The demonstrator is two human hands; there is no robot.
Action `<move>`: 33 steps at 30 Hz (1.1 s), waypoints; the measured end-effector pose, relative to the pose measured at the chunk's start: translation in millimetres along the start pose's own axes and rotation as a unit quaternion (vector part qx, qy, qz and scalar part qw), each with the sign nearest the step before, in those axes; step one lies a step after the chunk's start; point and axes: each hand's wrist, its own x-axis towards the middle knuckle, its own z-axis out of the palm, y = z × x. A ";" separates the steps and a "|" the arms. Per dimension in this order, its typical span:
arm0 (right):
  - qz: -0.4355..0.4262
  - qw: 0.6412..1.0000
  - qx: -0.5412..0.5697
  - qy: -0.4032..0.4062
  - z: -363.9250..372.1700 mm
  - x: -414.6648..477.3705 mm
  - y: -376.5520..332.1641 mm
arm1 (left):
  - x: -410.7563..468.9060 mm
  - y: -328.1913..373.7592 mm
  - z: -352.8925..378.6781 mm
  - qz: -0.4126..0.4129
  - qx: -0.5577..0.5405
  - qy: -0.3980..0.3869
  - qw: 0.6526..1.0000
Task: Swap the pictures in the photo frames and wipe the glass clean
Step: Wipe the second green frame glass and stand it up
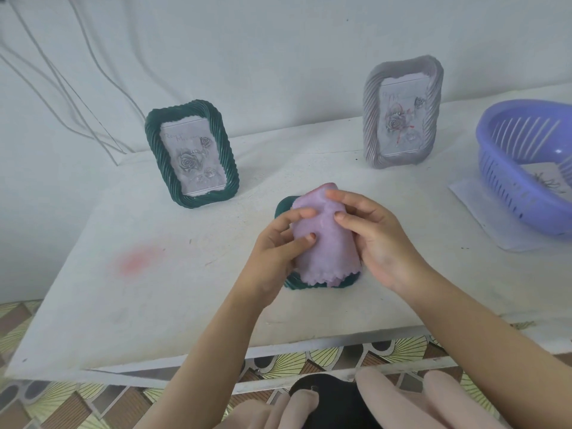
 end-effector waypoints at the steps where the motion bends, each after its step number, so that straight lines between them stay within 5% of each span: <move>1: -0.013 0.999 -0.032 -0.007 1.1 0.8 -0.8 | 0.7 1.3 -2.3 0.003 -0.008 0.017 1.000; 4: -0.073 0.964 -0.255 0.022 -6.1 3.6 3.6 | -1.1 8.4 -19.8 0.020 0.008 0.071 0.997; 7: -0.112 0.847 -0.515 0.068 -21.3 5.1 17.5 | -8.9 19.3 -51.4 0.016 0.058 0.129 0.990; 10: -0.085 0.779 -0.615 0.090 -30.9 3.5 28.6 | -18.5 26.1 -81.2 -0.012 0.127 0.192 0.973; 13: -0.085 0.764 -0.631 0.104 -31.1 2.8 33.3 | -21.7 22.4 -103.5 -0.046 0.265 0.244 0.932; 16: -0.084 0.771 -0.620 0.113 -30.4 3.8 31.6 | -20.5 12.3 -105.9 -0.075 0.491 0.275 0.823; 18: -0.077 0.782 -0.609 0.110 -29.7 4.1 29.4 | -20.9 8.8 -92.5 -0.036 0.571 0.304 0.762; 20: -0.075 0.804 -0.579 0.110 -28.3 3.7 28.8 | -18.8 6.3 -77.0 0.055 0.590 0.304 0.746; 23: -0.046 0.864 -0.490 0.111 -25.3 2.4 26.3 | -10.9 1.1 -51.8 0.106 0.559 0.220 0.793; 28: 0.041 0.948 -0.292 0.115 -24.4 1.9 15.9 | 3.3 -10.6 -29.0 0.046 0.431 0.150 0.889; 33: 0.069 0.982 -0.133 0.117 -26.5 2.8 7.6 | 10.1 -9.3 -30.2 -0.028 0.237 0.140 0.961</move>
